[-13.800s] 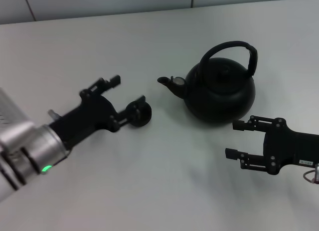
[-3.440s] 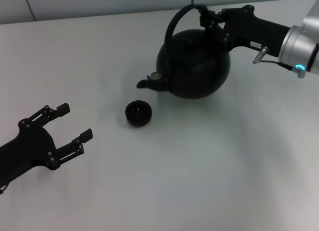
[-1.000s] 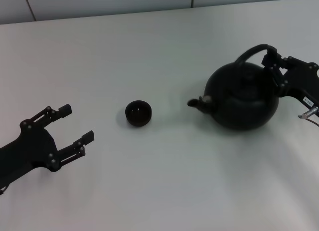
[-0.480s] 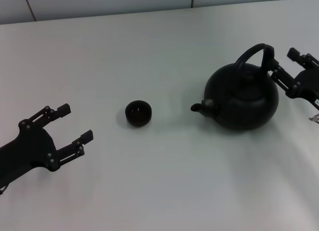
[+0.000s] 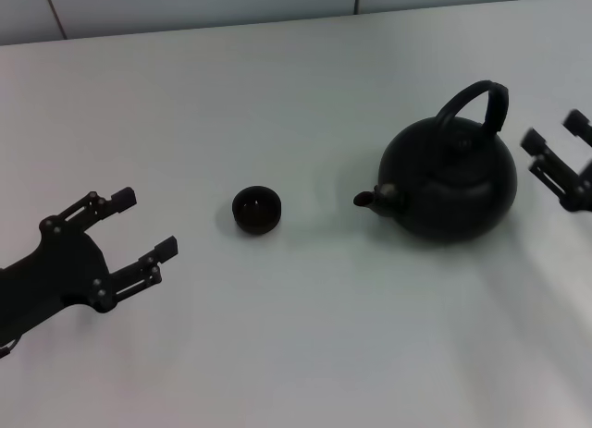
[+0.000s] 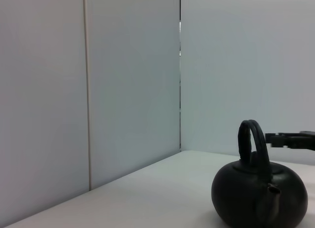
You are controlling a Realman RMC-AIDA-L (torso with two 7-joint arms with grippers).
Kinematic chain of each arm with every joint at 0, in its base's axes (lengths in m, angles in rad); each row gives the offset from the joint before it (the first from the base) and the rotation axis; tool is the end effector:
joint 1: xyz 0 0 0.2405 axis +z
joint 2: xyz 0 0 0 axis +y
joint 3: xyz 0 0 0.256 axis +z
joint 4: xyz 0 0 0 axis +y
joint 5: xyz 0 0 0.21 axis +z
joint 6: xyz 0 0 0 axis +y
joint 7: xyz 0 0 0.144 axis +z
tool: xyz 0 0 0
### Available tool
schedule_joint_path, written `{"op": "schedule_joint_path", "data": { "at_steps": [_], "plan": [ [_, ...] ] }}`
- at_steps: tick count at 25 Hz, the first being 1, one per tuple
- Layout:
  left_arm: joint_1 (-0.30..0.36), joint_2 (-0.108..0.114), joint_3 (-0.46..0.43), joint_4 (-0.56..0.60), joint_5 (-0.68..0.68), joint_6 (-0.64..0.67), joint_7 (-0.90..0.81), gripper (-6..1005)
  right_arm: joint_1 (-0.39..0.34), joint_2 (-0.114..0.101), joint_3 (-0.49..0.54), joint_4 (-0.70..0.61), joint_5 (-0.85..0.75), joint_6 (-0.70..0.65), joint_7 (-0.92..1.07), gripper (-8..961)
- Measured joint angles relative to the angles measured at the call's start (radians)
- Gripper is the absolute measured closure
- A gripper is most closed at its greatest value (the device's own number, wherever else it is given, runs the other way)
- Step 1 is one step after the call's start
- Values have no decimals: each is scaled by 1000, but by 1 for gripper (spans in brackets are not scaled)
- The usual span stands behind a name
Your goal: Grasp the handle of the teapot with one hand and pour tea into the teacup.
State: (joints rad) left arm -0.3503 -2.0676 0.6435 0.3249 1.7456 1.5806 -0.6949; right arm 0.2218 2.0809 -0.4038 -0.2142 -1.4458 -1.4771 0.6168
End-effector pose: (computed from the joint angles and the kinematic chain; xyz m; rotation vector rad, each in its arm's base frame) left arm -0.3107 0.2617 -0.0242 -2.4494 -0.2989 -0.8682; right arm 0.3680 0.2433 0.0141 -1.8245 0.5856 0.8368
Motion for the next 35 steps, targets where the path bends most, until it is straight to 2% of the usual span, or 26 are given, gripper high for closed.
{"op": "schedule_joint_path", "data": {
  "at_steps": [6, 13, 18, 21, 23, 25, 27, 28, 29, 31, 33, 35],
  "plan": [
    [-4, 0, -2, -25, 0, -4, 0, 309, -67, -2, 80, 52, -1, -83, -56, 281],
    [-11, 2, 0, -26, -1, -2, -15, 311, -61, -7, 66, 29, -43, -148, -30, 281],
    [-34, 12, 26, -2, 19, 8, -98, 313, -50, -14, 36, -178, -270, -244, 156, 281],
    [-42, 26, 71, 74, 40, 31, -224, 315, -28, -16, 34, -322, -431, -308, 259, 281],
    [-43, 28, 80, 89, 42, 34, -245, 315, -11, -16, 34, -400, -509, -337, 316, 281],
    [-44, 44, 140, 169, 54, 42, -358, 316, 13, -16, 30, -476, -574, -357, 375, 281],
    [-44, 44, 140, 169, 54, 42, -358, 317, 38, -16, 28, -534, -631, -370, 425, 281],
    [-47, 60, 177, 227, 67, 45, -444, 317, 51, -16, 27, -563, -657, -374, 443, 281],
    [-52, 66, 183, 249, 81, 50, -478, 318, 63, -16, 27, -591, -684, -381, 461, 281],
    [-52, 66, 183, 249, 81, 50, -478, 319, 85, -17, 26, -635, -728, -394, 486, 281],
    [-74, 72, 187, 308, 176, 67, -560, 318, 109, -23, 25, -662, -774, -404, 513, 281],
    [-78, 72, 187, 319, 197, 70, -573, 316, 136, -33, 23, -671, -818, -410, 538, 281]
  ]
}}
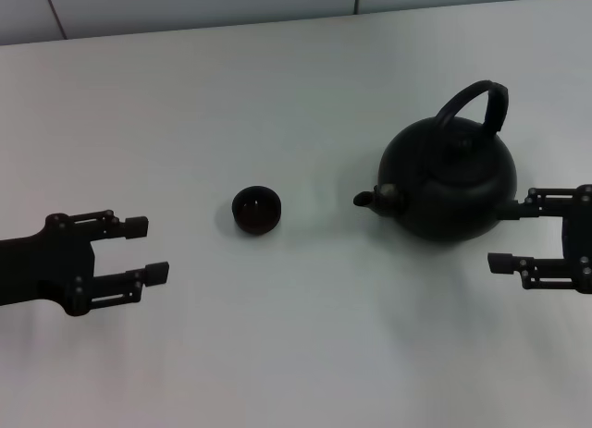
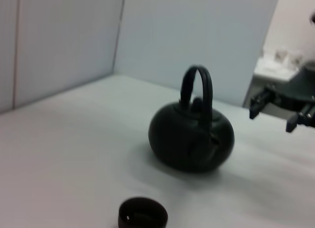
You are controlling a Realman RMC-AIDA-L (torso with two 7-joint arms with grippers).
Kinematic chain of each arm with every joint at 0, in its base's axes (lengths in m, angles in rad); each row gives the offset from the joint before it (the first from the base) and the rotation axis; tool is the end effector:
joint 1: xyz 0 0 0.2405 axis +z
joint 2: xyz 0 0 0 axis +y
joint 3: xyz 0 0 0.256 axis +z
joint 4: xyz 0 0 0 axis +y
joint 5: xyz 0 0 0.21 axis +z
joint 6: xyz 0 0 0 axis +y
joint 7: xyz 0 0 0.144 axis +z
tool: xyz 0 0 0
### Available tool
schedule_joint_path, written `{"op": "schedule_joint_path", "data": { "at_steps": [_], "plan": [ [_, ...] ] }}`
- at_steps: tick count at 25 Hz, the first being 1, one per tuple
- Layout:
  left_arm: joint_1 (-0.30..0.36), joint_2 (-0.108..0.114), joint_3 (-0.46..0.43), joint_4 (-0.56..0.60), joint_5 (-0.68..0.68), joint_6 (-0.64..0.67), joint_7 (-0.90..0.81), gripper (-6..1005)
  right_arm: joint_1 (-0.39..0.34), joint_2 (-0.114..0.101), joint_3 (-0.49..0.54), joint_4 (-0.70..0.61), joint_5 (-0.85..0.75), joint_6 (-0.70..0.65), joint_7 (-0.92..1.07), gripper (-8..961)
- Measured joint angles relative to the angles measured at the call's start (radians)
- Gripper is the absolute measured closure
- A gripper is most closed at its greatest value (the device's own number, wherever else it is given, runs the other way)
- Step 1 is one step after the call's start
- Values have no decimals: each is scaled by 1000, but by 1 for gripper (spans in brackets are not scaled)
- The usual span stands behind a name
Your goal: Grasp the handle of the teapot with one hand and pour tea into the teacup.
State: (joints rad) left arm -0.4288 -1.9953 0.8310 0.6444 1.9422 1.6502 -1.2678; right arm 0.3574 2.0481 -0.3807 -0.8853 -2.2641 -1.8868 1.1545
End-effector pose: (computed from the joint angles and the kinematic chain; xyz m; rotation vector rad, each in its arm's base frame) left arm -0.2909 0.2952 0.0145 -2.8491 -0.5052 -0.6236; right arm 0.3249 0.2544 0.0688 -2.7338 0.4290 0.5123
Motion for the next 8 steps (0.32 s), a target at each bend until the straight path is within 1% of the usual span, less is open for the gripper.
{"op": "schedule_joint_path", "data": {
  "at_steps": [2, 8],
  "plan": [
    [-9, -1, 0, 21, 36, 7, -21, 314, 32, -11, -7, -2, -41, -5, 25, 281],
    [-18, -8, -7, 63, 53, 15, -43, 284, 52, -15, -31, 4, -48, 5, 29, 281]
  ]
}}
